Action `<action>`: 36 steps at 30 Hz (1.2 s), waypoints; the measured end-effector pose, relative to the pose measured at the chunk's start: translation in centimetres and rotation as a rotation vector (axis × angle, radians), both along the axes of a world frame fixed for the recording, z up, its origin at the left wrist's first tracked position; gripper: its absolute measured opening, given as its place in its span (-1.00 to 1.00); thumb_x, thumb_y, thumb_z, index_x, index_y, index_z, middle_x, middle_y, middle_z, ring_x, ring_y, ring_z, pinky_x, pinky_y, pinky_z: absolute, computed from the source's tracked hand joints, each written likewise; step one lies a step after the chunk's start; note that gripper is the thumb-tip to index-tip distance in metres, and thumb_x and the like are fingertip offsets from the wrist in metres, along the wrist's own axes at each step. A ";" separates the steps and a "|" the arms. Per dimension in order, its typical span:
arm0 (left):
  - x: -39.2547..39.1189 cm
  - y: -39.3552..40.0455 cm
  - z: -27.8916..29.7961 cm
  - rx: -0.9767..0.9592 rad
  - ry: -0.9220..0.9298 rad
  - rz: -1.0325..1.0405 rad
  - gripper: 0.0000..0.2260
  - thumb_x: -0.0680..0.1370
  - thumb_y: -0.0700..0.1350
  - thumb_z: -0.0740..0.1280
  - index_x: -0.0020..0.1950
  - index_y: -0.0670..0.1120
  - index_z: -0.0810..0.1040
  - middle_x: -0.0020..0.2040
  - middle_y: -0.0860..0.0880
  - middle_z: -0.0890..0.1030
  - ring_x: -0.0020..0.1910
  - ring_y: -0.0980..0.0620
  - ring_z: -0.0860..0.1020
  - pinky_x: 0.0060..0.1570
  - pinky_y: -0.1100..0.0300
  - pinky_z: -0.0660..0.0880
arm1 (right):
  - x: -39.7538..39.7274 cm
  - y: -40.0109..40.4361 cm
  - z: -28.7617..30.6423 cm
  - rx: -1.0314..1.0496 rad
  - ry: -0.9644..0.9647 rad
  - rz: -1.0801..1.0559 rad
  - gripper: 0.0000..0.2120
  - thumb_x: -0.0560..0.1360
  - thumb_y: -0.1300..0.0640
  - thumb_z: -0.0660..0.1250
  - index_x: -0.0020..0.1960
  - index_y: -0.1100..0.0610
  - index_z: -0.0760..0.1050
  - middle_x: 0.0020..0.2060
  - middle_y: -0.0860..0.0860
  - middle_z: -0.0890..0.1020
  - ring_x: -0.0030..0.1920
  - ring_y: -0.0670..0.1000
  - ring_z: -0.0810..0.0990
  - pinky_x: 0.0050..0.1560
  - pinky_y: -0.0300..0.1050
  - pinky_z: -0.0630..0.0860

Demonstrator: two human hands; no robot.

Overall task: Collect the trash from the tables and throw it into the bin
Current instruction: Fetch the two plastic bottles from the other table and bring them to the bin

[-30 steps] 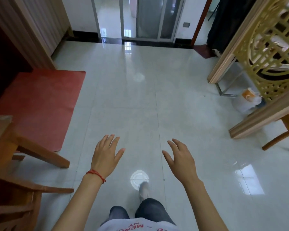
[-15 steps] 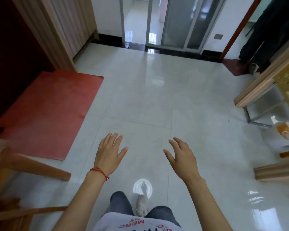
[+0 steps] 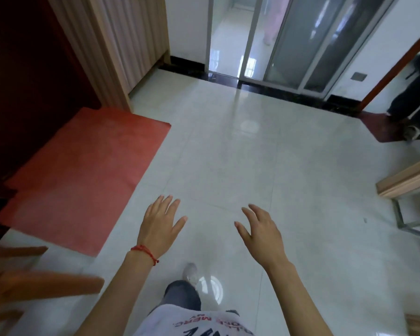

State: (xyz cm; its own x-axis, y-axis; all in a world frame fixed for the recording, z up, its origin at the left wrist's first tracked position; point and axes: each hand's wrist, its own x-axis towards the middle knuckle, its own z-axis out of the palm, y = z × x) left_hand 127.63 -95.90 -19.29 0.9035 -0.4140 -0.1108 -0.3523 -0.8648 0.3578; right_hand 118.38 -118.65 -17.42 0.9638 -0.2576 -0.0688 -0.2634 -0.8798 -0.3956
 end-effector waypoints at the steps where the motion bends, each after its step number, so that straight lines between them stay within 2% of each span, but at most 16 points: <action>1: 1.5 0.2 0.1 0.002 -0.010 0.010 -0.30 0.50 0.29 -0.13 0.27 -0.19 0.46 0.28 -0.21 0.50 0.32 -0.23 0.39 0.27 -0.11 0.33 | 1.8 0.1 0.1 -0.002 0.003 0.016 -0.57 0.55 -0.05 0.19 0.33 0.15 0.37 0.36 0.10 0.39 0.37 0.11 0.32 0.26 0.03 0.35; 4: 5.7 1.0 0.5 0.014 -0.013 0.050 -0.28 0.53 0.28 -0.21 0.21 -0.20 0.51 0.20 -0.22 0.56 0.23 -0.25 0.48 0.16 -0.14 0.43 | 7.0 0.8 0.5 -0.003 0.000 0.067 -0.57 0.55 -0.05 0.19 0.33 0.16 0.38 0.36 0.11 0.39 0.37 0.11 0.32 0.26 0.04 0.36; 7: 8.9 2.3 0.8 0.019 -0.010 0.104 -0.28 0.54 0.27 -0.21 0.20 -0.20 0.51 0.19 -0.22 0.57 0.22 -0.25 0.49 0.15 -0.14 0.44 | 11.7 1.6 0.7 -0.015 0.018 0.136 -0.56 0.55 -0.06 0.17 0.34 0.15 0.37 0.36 0.10 0.39 0.37 0.11 0.31 0.27 0.05 0.35; 10: 11.0 4.0 0.8 0.009 -0.022 0.207 -0.36 0.54 0.24 -0.11 0.20 -0.20 0.52 0.19 -0.22 0.57 0.23 -0.25 0.48 0.17 -0.13 0.43 | 16.0 3.1 0.8 -0.018 0.018 0.227 -0.53 0.54 -0.12 0.12 0.31 0.16 0.39 0.34 0.11 0.42 0.35 0.13 0.35 0.24 0.07 0.39; 12: 12.1 5.3 0.6 0.012 -0.023 0.284 -0.43 0.51 0.18 -0.01 0.22 -0.20 0.50 0.22 -0.21 0.55 0.26 -0.24 0.46 0.19 -0.12 0.40 | 19.0 4.4 1.0 -0.023 0.011 0.299 -0.44 0.51 -0.19 0.02 0.28 0.17 0.43 0.31 0.12 0.46 0.31 0.15 0.40 0.19 0.08 0.44; 15: 13.5 7.6 0.2 0.001 -0.026 0.424 -0.44 0.49 0.16 0.01 0.26 -0.19 0.47 0.27 -0.19 0.52 0.31 -0.22 0.41 0.24 -0.10 0.37 | 23.7 6.6 0.9 -0.031 0.013 0.441 -0.38 0.47 -0.22 -0.05 0.26 0.17 0.45 0.28 0.13 0.49 0.28 0.15 0.44 0.15 0.09 0.47; 22: 16.9 12.6 0.5 0.012 -0.025 0.761 -0.43 0.50 0.18 0.01 0.26 -0.20 0.47 0.25 -0.22 0.52 0.29 -0.24 0.42 0.23 -0.11 0.38 | 34.5 13.3 1.2 -0.034 -0.021 0.797 -0.43 0.48 -0.20 0.00 0.23 0.16 0.48 0.24 0.11 0.53 0.22 0.15 0.50 0.08 0.06 0.51; 26: 19.0 14.6 1.1 -0.010 -0.055 0.931 -0.24 0.50 0.32 -0.22 0.29 -0.19 0.44 0.31 -0.21 0.47 0.35 -0.23 0.35 0.30 -0.08 0.30 | 40.4 16.4 1.8 -0.024 -0.050 0.952 -0.55 0.52 -0.12 0.16 0.22 0.17 0.48 0.23 0.12 0.54 0.22 0.15 0.50 0.07 0.05 0.51; 29: 20.9 15.6 1.8 -0.008 -0.056 1.030 -0.22 0.49 0.33 -0.24 0.29 -0.19 0.44 0.31 -0.21 0.46 0.35 -0.23 0.35 0.30 -0.09 0.30 | 44.3 18.2 1.9 -0.009 -0.075 1.047 -0.61 0.51 -0.02 0.28 0.25 0.17 0.45 0.25 0.11 0.52 0.24 0.15 0.48 0.10 0.06 0.49; 34: 23.6 17.7 1.9 0.004 -0.061 1.119 -0.20 0.47 0.35 -0.27 0.34 -0.18 0.38 0.36 -0.20 0.41 0.40 -0.20 0.28 0.33 -0.07 0.26 | 49.2 22.2 1.5 -0.013 -0.082 1.168 -0.64 0.49 0.03 0.27 0.22 0.19 0.46 0.22 0.12 0.54 0.20 0.16 0.52 0.07 0.05 0.51; 36: 24.7 19.2 1.9 0.004 -0.060 1.148 -0.21 0.47 0.34 -0.26 0.33 -0.18 0.39 0.35 -0.20 0.42 0.39 -0.21 0.29 0.32 -0.08 0.27 | 50.8 24.4 1.4 0.004 -0.066 1.196 -0.62 0.52 0.03 0.25 0.26 0.18 0.43 0.27 0.11 0.49 0.25 0.15 0.46 0.12 0.07 0.49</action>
